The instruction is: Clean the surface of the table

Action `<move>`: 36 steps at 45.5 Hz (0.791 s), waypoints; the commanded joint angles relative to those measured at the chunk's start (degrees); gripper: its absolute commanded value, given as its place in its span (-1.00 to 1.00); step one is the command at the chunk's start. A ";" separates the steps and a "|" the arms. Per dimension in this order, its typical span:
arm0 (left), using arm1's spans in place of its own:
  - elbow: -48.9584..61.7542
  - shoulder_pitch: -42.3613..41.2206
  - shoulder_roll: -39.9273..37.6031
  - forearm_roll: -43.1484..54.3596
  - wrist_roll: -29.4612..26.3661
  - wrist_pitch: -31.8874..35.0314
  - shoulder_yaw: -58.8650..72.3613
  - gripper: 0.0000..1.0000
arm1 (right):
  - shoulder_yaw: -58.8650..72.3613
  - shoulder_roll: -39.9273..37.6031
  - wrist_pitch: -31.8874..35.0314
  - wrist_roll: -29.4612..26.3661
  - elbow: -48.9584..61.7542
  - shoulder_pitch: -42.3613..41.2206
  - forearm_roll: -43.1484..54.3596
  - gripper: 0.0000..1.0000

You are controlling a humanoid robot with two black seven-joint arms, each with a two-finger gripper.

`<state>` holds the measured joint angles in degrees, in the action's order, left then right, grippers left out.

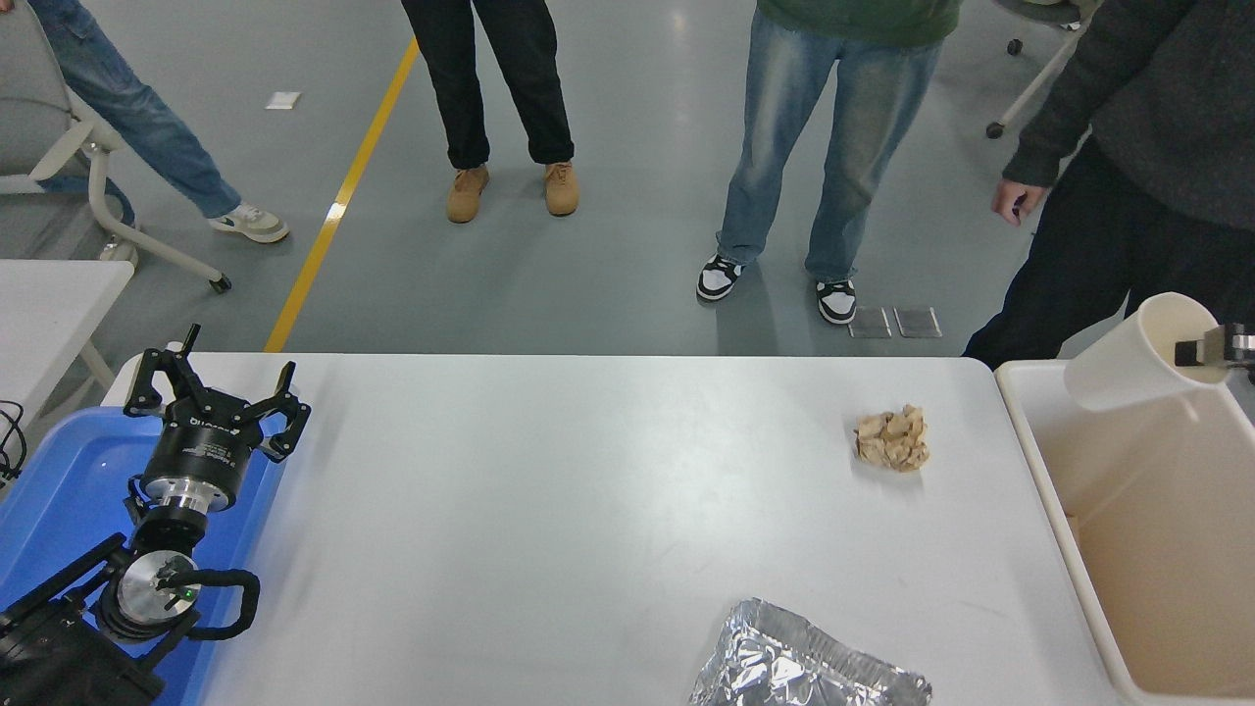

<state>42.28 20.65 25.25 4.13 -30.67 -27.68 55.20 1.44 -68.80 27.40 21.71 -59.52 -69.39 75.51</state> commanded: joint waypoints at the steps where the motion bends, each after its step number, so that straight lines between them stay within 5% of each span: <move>1: 0.00 0.00 -0.03 0.00 0.00 0.00 0.00 0.98 | 0.31 3.76 -4.37 2.37 10.12 6.98 -0.72 -1.00; 15: 0.00 0.00 -0.03 0.00 0.00 0.00 0.00 0.98 | 0.58 17.90 -9.03 7.55 35.16 16.21 -1.15 -1.00; 36: 0.00 0.00 -0.03 0.00 0.00 0.00 0.00 0.98 | 1.02 33.47 -17.11 7.99 55.56 26.32 -6.25 -1.00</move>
<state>42.28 20.65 25.23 4.14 -30.67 -27.69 55.20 2.26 -43.35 13.33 29.27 -15.44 -47.28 72.17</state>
